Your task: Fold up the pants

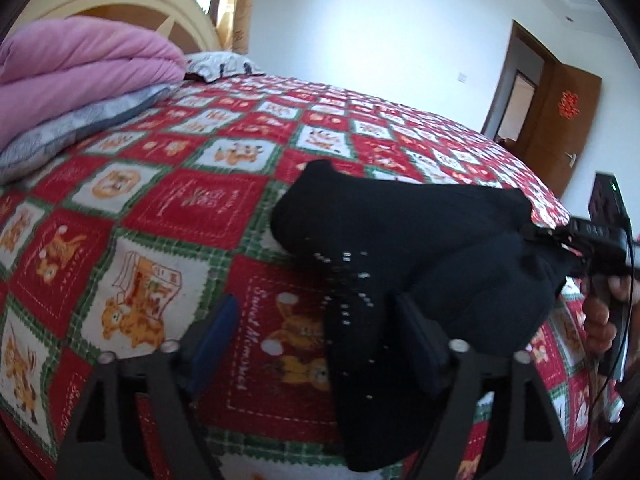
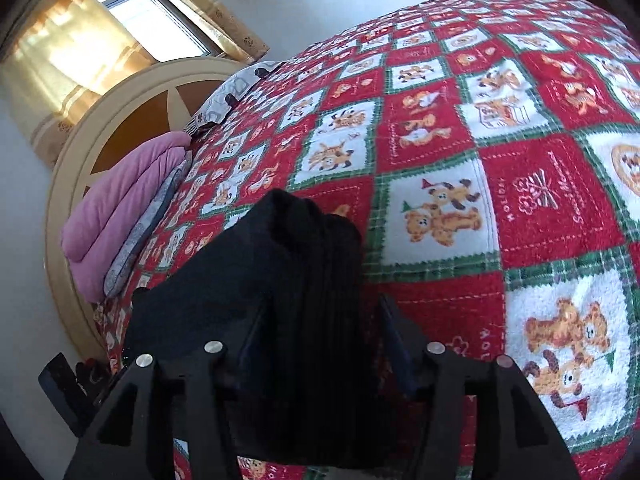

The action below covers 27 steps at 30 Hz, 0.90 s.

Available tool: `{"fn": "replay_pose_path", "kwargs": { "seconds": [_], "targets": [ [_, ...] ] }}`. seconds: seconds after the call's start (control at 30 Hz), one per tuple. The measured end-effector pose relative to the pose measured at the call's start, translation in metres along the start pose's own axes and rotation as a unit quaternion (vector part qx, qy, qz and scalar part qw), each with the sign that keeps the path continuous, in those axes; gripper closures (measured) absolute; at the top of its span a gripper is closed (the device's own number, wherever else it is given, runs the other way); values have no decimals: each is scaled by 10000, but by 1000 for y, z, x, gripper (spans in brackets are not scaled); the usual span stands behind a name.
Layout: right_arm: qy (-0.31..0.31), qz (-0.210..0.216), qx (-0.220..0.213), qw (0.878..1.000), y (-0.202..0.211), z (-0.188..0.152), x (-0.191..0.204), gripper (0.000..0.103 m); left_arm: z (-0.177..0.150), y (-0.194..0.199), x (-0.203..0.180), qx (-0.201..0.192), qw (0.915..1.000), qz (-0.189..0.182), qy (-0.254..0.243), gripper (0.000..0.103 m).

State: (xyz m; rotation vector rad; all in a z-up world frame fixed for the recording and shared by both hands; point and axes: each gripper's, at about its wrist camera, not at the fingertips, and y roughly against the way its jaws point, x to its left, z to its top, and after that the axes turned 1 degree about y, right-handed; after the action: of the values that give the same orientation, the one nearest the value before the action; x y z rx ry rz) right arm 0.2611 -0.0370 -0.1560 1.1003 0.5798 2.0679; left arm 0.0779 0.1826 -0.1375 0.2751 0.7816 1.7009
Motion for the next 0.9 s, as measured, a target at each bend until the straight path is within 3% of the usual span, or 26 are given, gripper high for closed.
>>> {"fn": "replay_pose_path", "kwargs": {
  "seconds": [0.1, 0.23, 0.43, 0.67, 0.9],
  "targets": [
    [-84, -107, -98, 9999, 3, -1, -5, 35, -1, 1, -2, -14, 10000, 54, -43, 19],
    [-311, 47, -217, 9993, 10, -1, -18, 35, -2, 10, 0, 14, 9998, 184, -9, 19],
    [-542, -167, -686, 9960, 35, -7, -32, 35, -3, 39, -6, -183, 9982, 572, 7, 19],
    [-1011, -535, -1234, 9857, 85, -33, -41, 35, -1, 76, -34, -435, 9973, 534, -239, 18],
    [-653, -1039, -1420, 9822, 130, -75, -5, 35, -3, 116, -58, -826, 9950, 288, -477, 10]
  ]
}}
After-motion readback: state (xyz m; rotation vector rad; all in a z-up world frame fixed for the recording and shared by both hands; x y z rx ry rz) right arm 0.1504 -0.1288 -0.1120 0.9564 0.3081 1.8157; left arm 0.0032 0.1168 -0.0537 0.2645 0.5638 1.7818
